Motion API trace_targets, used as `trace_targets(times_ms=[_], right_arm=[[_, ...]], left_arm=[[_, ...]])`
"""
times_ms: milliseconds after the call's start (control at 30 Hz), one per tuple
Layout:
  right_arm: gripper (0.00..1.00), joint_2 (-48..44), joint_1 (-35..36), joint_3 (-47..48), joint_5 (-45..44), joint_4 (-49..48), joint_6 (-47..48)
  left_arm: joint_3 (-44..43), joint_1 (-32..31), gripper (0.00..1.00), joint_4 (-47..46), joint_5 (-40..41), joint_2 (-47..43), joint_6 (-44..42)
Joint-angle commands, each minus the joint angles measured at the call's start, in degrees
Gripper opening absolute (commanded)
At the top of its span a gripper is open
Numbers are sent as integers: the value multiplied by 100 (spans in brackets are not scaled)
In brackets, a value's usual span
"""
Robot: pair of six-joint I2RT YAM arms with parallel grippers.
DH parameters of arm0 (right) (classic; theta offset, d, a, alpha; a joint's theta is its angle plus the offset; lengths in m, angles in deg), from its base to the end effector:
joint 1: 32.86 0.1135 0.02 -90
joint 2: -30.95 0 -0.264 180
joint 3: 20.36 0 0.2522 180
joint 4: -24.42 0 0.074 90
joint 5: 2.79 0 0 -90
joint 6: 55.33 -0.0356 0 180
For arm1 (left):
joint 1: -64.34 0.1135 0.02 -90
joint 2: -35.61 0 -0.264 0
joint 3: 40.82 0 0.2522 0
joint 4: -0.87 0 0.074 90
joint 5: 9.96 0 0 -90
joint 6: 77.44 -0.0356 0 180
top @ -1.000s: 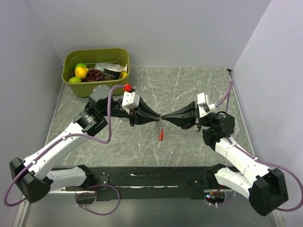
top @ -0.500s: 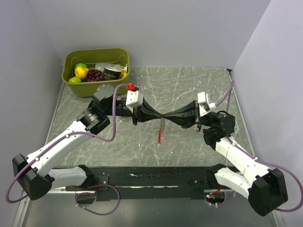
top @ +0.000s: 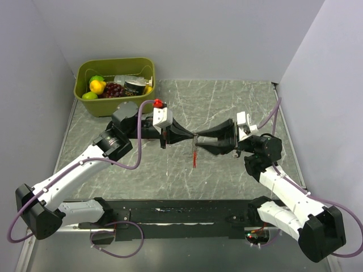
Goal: Put the keys on the keyring
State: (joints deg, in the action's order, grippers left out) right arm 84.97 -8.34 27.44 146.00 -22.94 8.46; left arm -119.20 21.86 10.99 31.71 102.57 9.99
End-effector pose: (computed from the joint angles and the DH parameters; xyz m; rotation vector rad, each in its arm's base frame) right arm 0.1559 0.1046 0.3606 -1.0112 0.8403 1.1984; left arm 0.1749 -0.1962 0.4086 1.2364 1.1458 -1.1810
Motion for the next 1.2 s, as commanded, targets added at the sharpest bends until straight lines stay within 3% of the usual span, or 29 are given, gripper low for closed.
trace_targets(times_ms=[0,33,67,233,467,700,1167], right_arm=[[62,-260,80,-117,-95,153,292],[72,-347,89,-143,-191,206,406],[76,-409,89,-187,-235,250,468],[87,-743,89,-205,-490,881,994],[89,-946,63,-126,-500,1445,1453],[89,-832,54,-64,-359,1419,1488],[82,-480,62,50,-191,1313,1303]], left_arm=[[134,-94,1,-331,561,-201,-375],[160,-103,1,-287,623,-236,-428],[195,-103,1,-252,658,-279,-498],[239,-129,1,56,992,-376,-999],[643,-322,1,92,1344,-710,-1992],[1074,-516,1,-207,1511,-1079,-3003],[987,-586,1,-6,1503,-966,-2952]])
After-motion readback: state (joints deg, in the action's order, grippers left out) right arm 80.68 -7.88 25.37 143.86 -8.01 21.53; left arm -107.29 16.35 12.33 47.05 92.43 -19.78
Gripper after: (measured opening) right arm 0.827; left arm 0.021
